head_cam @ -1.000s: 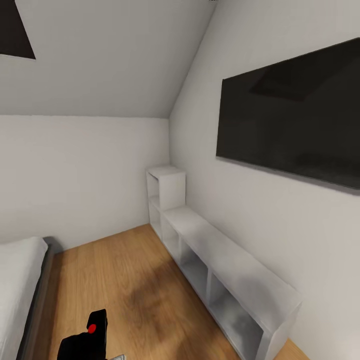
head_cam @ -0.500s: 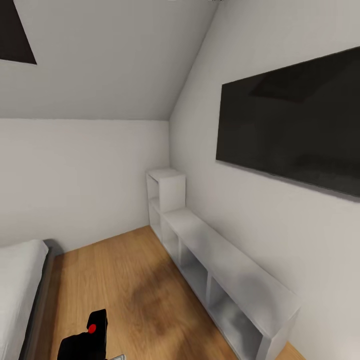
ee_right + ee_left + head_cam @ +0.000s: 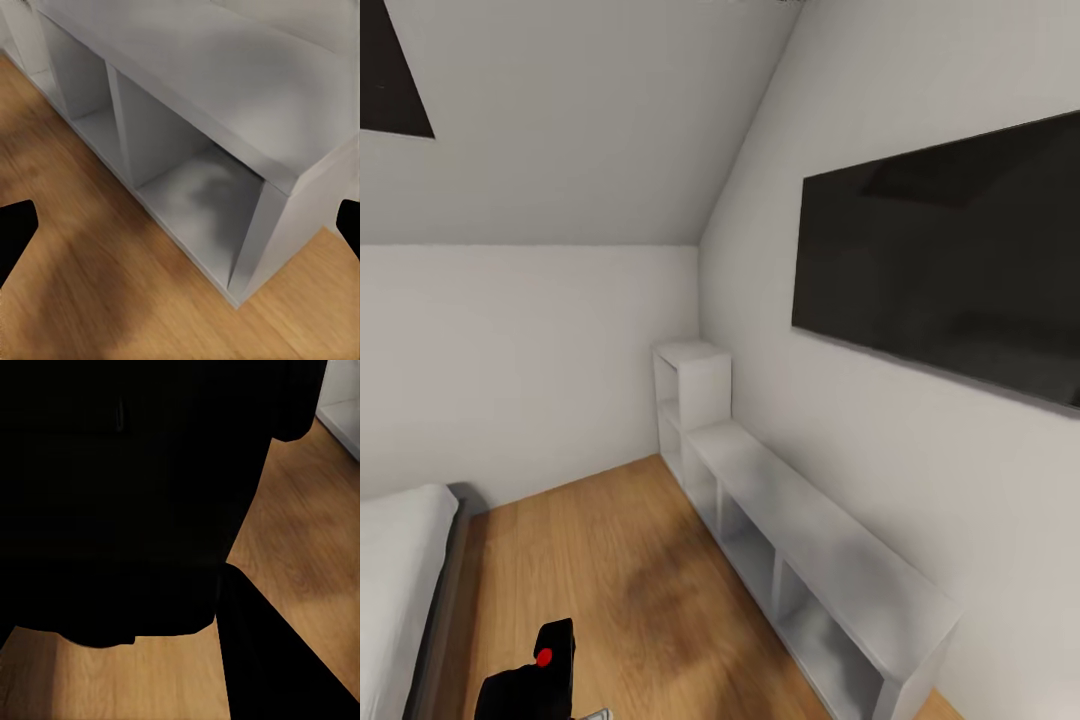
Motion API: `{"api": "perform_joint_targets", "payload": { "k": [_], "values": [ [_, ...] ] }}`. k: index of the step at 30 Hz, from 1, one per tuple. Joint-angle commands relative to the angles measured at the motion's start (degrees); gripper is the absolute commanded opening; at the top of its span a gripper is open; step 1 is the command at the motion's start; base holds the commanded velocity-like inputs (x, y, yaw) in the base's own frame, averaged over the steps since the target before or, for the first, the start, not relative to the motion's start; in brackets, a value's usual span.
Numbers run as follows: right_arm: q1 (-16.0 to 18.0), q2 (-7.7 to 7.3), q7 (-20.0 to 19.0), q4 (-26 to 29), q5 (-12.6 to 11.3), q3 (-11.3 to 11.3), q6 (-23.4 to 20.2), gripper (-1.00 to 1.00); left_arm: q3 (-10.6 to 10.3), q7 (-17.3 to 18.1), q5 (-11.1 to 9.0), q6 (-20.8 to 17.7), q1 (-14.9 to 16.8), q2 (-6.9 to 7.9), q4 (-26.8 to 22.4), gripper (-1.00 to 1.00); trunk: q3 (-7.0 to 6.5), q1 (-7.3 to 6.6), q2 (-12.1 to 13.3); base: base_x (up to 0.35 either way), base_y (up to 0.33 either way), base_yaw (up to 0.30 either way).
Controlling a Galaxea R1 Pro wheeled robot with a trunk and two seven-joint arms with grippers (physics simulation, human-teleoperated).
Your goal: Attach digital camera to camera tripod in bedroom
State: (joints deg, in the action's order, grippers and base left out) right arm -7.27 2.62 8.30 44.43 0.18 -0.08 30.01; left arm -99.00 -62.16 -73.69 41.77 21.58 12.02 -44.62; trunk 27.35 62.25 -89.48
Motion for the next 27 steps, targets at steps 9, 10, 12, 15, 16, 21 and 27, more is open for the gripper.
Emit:
{"api": "perform_joint_targets", "payload": {
  "k": [9, 10, 12, 15, 16, 21, 27],
  "values": [
    [0.0, 0.02, 0.1, 0.1, 0.0, 0.0, 0.0, 1.0, -0.3, -0.2, 0.0, -0.1, 0.1, 0.02, 0.1, -1.0, -1.57, -1.98, 3.6, 0.0, 0.0, 0.0],
    [0.0, 0.02, 0.1, 0.1, 0.0, 0.0, 0.0, 1.0, -0.3, -0.2, 0.0, -0.1, 0.1, 0.02, 0.1, -1.0, -1.75, -2.2, 4.0, 0.0, 0.0, 0.0],
    [0.0, 0.02, 0.1, 0.1, 0.0, 0.0, 0.0, 1.0, -0.3, -0.2, 0.0, -0.1, 0.1, 0.02, 0.0, -1.0, -2.11, -2.64, 4.8, 0.0, 0.0, 0.0],
    [0.0, 0.02, 0.1, 0.1, 0.0, 0.0, 0.0, 1.0, -0.3, -0.2, 0.0, -0.1, 0.1, 0.02, 0.1, -1.0, -2.65, -3.3, 6.0, 0.0, 0.0, 0.0],
    [0.0, 0.02, 0.1, 0.1, 0.1, 0.0, 0.0, 1.0, -0.3, -0.2, 0.0, -0.1, 0.1, 0.02, 0.1, -1.0, -2.83, -3.52, 6.4, 0.0, 0.0, 0.0],
    [0.0, 0.02, 0.1, 0.1, 0.0, 0.0, 0.0, 1.0, -0.3, -0.2, 0.0, -0.1, 0.1, 0.02, 0.1, -1.0, -3.72, -4.62, 8.4, 0.0, 0.0, 0.0],
    [0.0, 0.02, 0.1, 0.1, 0.0, 0.0, 0.0, 1.0, -0.3, -0.2, 0.0, -0.1, 0.1, 0.02, 0.1, -1.0, -4.8, -5.94, 10.8, 0.0, 0.0, 0.0]
  ]
}}
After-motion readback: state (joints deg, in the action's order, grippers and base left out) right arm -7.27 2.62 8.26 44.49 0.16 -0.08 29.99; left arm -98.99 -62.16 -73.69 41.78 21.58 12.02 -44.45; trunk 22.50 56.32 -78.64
